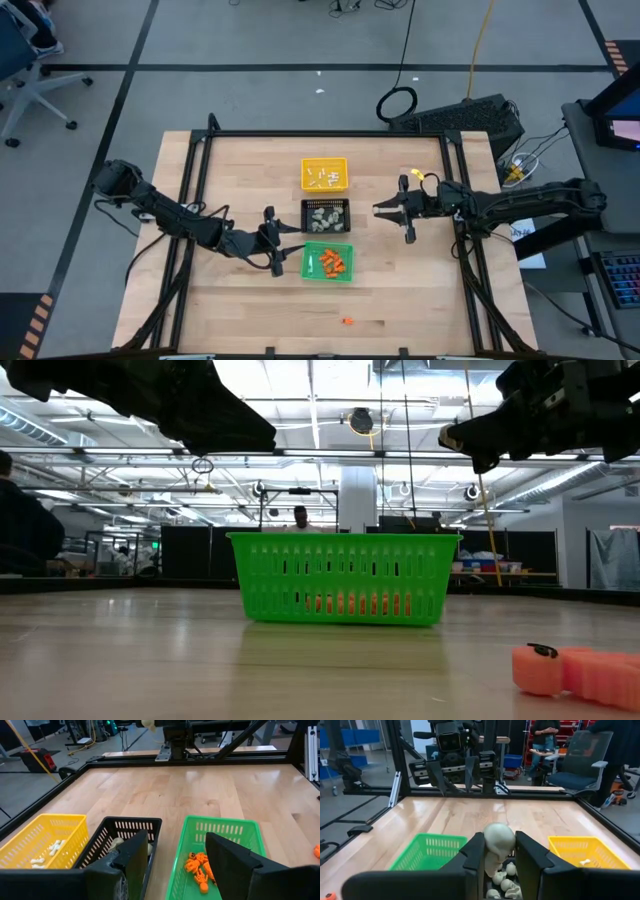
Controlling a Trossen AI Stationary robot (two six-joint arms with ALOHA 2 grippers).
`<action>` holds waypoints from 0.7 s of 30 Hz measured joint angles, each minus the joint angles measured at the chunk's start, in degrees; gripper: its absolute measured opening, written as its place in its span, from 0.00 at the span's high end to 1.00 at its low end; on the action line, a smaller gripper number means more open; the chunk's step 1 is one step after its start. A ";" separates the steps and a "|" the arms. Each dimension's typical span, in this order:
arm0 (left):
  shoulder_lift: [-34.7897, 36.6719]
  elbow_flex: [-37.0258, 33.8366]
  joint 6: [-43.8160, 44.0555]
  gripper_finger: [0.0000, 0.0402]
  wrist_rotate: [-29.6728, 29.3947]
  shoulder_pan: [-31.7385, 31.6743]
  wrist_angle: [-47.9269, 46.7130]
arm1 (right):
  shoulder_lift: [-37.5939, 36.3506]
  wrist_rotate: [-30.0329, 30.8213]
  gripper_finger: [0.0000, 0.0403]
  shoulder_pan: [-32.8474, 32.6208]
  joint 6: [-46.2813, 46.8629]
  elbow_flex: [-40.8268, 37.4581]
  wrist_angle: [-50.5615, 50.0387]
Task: Sort Halloween decoration
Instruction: Put the gray skull toy into the black basket
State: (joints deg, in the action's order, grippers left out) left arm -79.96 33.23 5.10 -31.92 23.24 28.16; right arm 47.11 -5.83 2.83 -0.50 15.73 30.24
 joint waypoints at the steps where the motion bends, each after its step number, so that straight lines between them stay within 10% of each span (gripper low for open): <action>1: 0.00 0.00 0.05 0.50 0.00 0.00 0.01 | 0.00 -0.02 0.85 0.00 0.08 0.00 0.01; 21: 0.00 0.00 0.15 0.50 0.00 0.00 0.02 | 0.00 -0.20 0.85 0.00 -23.48 0.00 -0.04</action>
State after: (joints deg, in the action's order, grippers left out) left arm -79.96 33.23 5.26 -31.92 23.24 28.18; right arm 47.11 -6.02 2.83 -23.98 15.73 30.20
